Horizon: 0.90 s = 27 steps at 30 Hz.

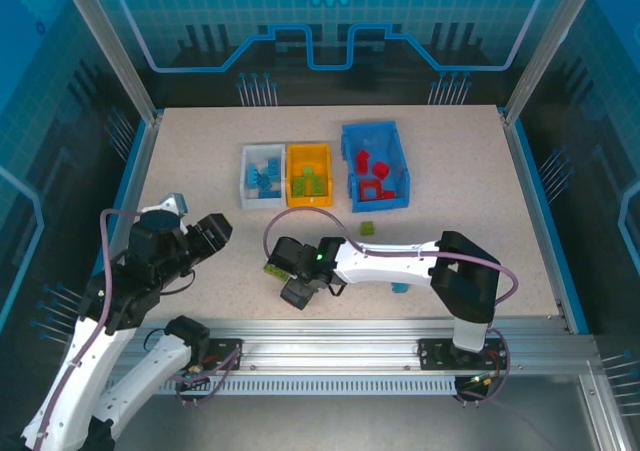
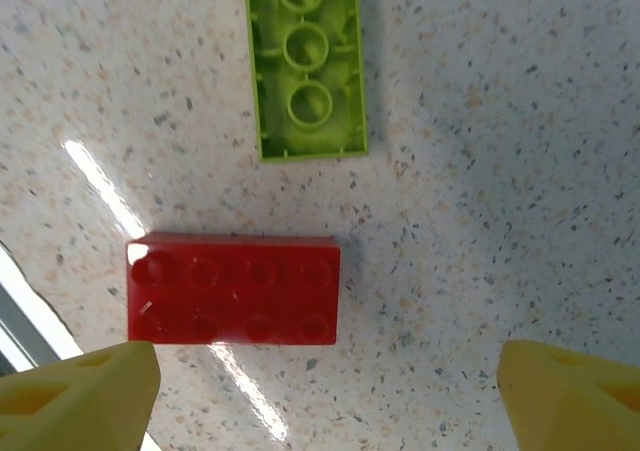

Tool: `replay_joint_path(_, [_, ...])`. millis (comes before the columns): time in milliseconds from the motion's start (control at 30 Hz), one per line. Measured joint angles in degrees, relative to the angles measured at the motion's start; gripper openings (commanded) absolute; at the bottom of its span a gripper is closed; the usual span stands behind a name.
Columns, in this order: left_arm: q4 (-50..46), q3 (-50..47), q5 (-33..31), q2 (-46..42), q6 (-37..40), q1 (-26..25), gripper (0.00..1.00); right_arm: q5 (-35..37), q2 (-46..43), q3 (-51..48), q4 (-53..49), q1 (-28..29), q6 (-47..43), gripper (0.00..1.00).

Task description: Sort the legos into containers by color

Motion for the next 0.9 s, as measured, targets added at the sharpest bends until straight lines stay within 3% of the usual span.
replay_joint_path(267, [-0.6, 0.0, 0.5, 0.7, -0.1, 0.0, 0.60, -1.5, 0.0, -0.9, 0.6, 2.2, 2.7, 0.97])
replay_joint_path(567, [-0.6, 0.0, 1.4, 1.7, -0.1, 0.0, 0.60, -1.2, 7.0, 2.0, 0.7, 2.1, 6.6, 0.97])
replay_joint_path(667, [-0.6, 0.0, 1.5, 1.7, -0.1, 0.0, 0.60, -1.3, 8.4, 2.6, 0.9, 2.1, 6.9, 0.92])
replay_joint_path(900, [-0.6, 0.0, 2.0, 1.7, 0.0, 0.0, 0.58, -1.5, 9.4, 3.6, 1.3, 1.8, 7.7, 0.67])
